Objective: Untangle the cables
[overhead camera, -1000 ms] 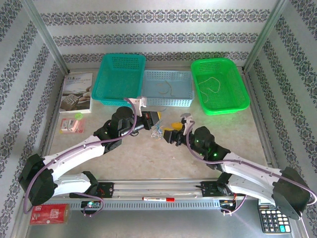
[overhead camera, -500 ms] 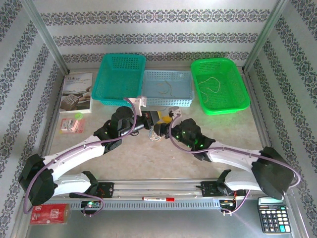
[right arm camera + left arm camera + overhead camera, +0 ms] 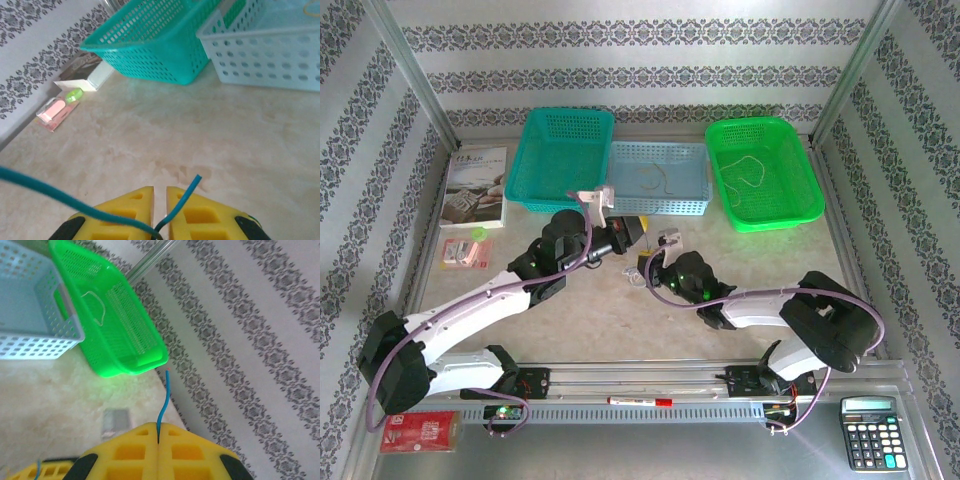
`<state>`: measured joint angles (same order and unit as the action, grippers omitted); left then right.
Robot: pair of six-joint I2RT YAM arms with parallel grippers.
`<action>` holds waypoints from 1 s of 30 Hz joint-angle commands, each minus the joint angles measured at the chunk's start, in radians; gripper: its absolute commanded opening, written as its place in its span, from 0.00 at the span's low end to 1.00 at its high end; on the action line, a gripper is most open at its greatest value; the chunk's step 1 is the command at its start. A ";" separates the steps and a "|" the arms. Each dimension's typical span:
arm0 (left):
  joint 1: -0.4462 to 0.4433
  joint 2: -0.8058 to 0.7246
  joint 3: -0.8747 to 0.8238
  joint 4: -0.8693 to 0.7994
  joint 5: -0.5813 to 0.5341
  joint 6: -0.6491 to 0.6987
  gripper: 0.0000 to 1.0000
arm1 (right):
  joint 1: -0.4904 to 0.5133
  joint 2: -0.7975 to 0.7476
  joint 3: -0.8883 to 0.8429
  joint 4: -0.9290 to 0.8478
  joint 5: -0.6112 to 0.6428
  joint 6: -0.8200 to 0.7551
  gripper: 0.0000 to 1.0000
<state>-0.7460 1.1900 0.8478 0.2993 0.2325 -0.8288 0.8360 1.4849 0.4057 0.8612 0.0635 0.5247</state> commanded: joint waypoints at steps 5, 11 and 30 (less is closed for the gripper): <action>0.021 -0.055 0.178 -0.008 0.020 0.020 0.00 | 0.010 0.057 -0.077 0.137 0.047 0.073 0.15; 0.031 -0.067 0.294 -0.067 0.012 0.068 0.00 | 0.012 0.094 -0.116 0.179 0.066 0.099 0.23; 0.074 -0.027 0.613 -0.203 0.022 0.158 0.00 | 0.024 0.216 -0.166 0.284 0.114 0.158 0.28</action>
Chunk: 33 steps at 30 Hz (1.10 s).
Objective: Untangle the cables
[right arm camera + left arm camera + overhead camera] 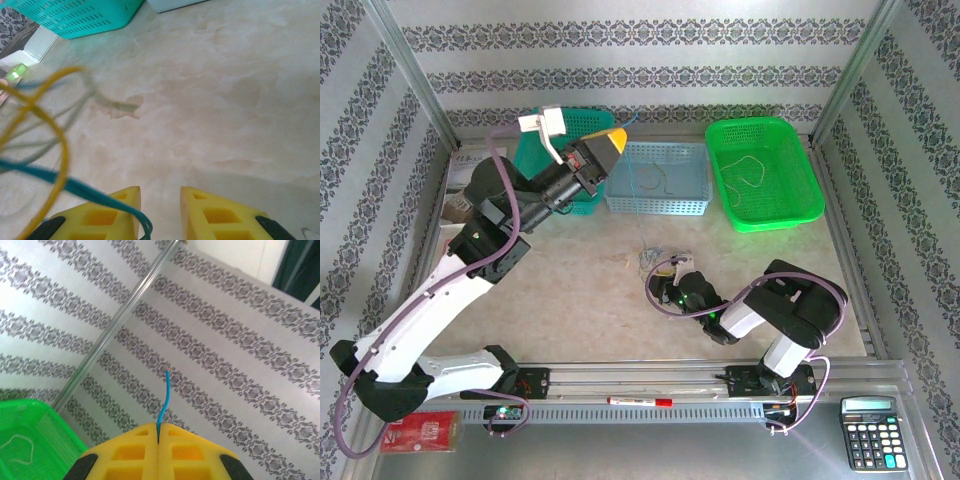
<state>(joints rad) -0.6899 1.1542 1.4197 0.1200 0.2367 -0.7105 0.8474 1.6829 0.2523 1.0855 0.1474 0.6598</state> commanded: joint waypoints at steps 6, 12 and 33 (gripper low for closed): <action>0.021 0.004 0.013 -0.026 0.019 0.032 0.00 | 0.014 -0.007 -0.037 0.091 0.002 0.032 0.35; 0.021 -0.027 -0.114 0.011 0.013 -0.001 0.00 | 0.015 -0.150 -0.054 -0.012 -0.044 0.010 0.54; 0.021 -0.049 -0.220 0.093 0.019 -0.058 0.00 | 0.020 -0.560 0.149 -0.479 -0.118 -0.181 0.65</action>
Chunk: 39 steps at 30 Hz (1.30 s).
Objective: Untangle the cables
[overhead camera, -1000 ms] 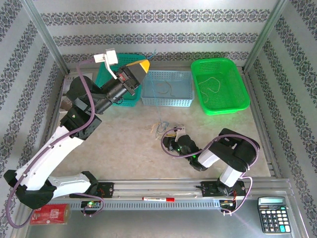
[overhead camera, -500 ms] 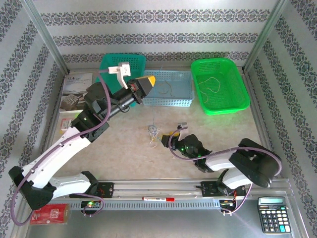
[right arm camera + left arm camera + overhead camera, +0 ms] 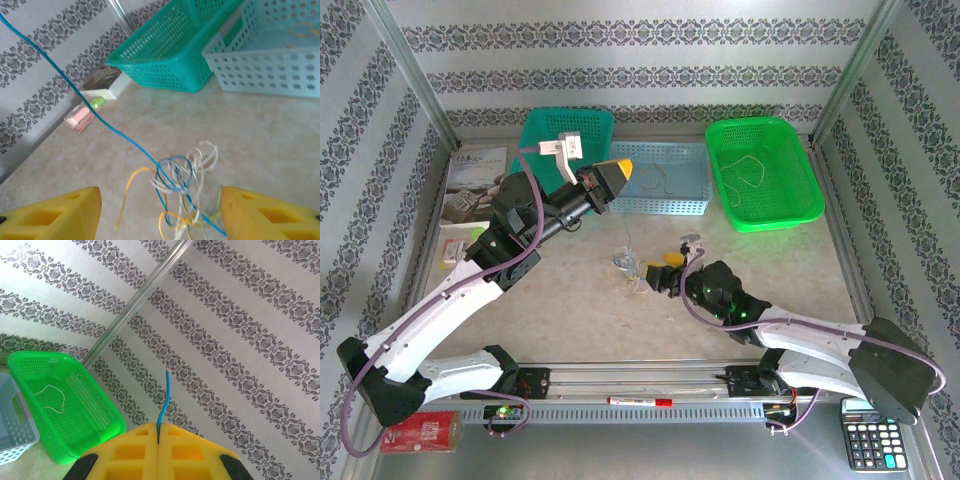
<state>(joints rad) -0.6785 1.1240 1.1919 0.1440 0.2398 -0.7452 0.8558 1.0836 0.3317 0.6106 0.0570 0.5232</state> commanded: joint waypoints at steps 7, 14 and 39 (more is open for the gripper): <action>0.009 -0.008 0.021 0.080 0.024 -0.048 0.00 | 0.023 0.266 0.230 0.113 -0.023 -0.068 0.65; 0.006 0.000 0.046 0.113 0.031 -0.089 0.00 | 0.028 0.513 0.286 0.290 0.205 -0.035 0.57; 0.146 0.245 0.806 -0.225 0.013 0.119 0.00 | 0.058 0.783 0.044 0.599 0.383 0.232 0.29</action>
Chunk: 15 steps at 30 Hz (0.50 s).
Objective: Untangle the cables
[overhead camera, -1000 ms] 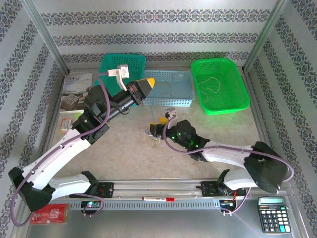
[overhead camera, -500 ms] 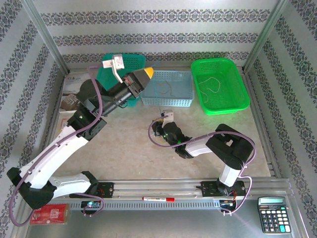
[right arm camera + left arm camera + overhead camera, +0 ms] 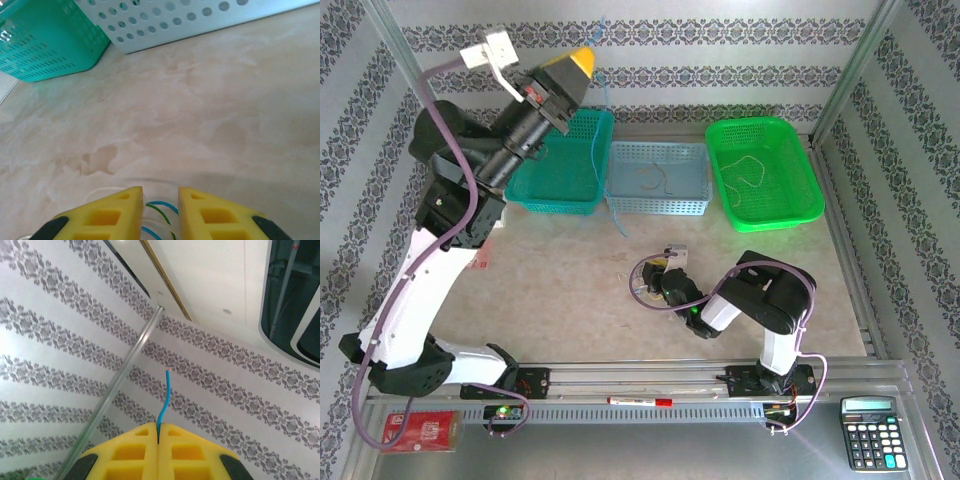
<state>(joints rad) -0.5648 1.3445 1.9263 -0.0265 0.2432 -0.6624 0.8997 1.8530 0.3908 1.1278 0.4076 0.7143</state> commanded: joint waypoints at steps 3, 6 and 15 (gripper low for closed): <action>0.066 0.055 0.133 -0.088 0.013 0.054 0.00 | 0.018 0.007 -0.026 0.099 0.028 0.042 0.36; 0.095 0.064 0.144 -0.109 0.006 0.080 0.00 | 0.017 -0.029 -0.026 0.085 -0.005 0.025 0.44; 0.177 0.026 0.006 -0.084 -0.041 0.167 0.00 | 0.018 -0.222 -0.004 -0.086 -0.111 -0.007 0.61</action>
<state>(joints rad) -0.4126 1.3891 1.9636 -0.1112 0.2234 -0.5598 0.9077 1.6894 0.3756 1.1030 0.3347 0.7238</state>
